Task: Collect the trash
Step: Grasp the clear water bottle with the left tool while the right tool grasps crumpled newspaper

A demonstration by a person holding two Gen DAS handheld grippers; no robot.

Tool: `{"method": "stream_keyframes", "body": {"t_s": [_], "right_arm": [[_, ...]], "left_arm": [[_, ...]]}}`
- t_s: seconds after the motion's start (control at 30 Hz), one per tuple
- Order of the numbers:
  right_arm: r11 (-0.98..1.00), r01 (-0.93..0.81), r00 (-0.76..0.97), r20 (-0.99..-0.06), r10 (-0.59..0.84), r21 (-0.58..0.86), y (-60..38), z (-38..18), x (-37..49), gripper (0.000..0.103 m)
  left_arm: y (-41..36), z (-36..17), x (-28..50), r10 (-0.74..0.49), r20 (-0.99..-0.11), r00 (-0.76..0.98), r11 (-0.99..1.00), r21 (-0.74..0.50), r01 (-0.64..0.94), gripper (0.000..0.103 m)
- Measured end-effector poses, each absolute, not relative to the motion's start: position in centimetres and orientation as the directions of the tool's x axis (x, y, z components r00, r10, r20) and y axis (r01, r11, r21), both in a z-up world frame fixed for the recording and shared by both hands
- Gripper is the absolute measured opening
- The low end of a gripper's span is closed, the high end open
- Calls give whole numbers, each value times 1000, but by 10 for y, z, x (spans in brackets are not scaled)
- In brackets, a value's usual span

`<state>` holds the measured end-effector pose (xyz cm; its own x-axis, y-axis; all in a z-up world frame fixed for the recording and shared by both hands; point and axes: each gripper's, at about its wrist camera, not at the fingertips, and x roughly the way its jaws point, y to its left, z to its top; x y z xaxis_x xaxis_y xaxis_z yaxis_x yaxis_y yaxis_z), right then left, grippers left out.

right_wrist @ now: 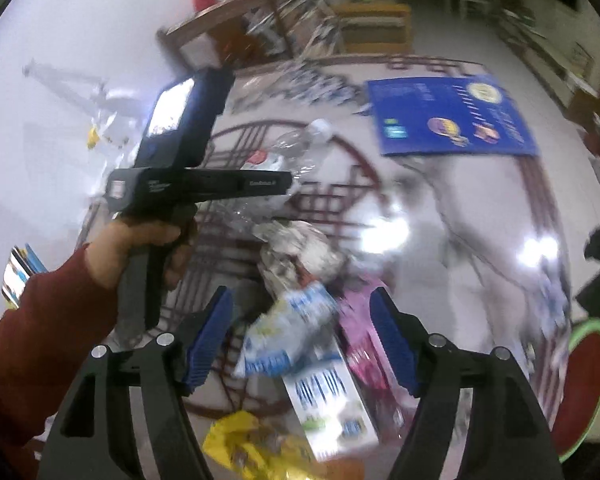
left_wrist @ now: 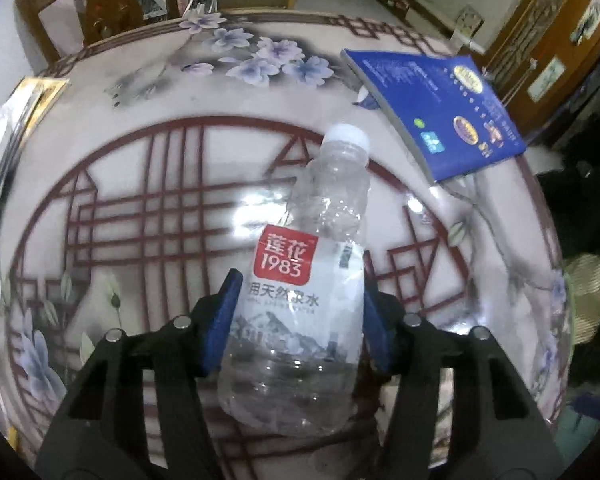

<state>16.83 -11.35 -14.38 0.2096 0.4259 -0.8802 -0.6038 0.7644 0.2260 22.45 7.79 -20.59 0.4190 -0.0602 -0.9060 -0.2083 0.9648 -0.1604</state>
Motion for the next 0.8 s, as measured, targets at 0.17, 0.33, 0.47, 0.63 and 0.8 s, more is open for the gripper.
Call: {"method": "stream_keyframes", "body": {"t_s": [0.17, 0.33, 0.47, 0.63, 0.8], "right_arm": [[715, -673, 147, -914, 379, 188, -74, -171, 187, 70], [691, -706, 118, -938, 326, 151, -56, -198, 194, 74], [685, -721, 131, -948, 288, 108, -49, -207, 197, 74], [706, -701, 110, -963, 246, 100, -48, -224, 203, 60], [714, -692, 177, -933, 314, 110, -55, -202, 197, 48]], "left_arm": [[105, -185, 177, -11, -873, 488, 924, -195, -329, 54], [120, -175, 132, 11, -869, 495, 887, -221, -407, 54], [124, -177, 111, 4, -871, 491, 858, -249, -449, 54], [121, -183, 103, -11, -875, 484, 849, -264, -457, 54], [118, -179, 100, -6, -869, 495, 853, -263, -451, 52]]}}
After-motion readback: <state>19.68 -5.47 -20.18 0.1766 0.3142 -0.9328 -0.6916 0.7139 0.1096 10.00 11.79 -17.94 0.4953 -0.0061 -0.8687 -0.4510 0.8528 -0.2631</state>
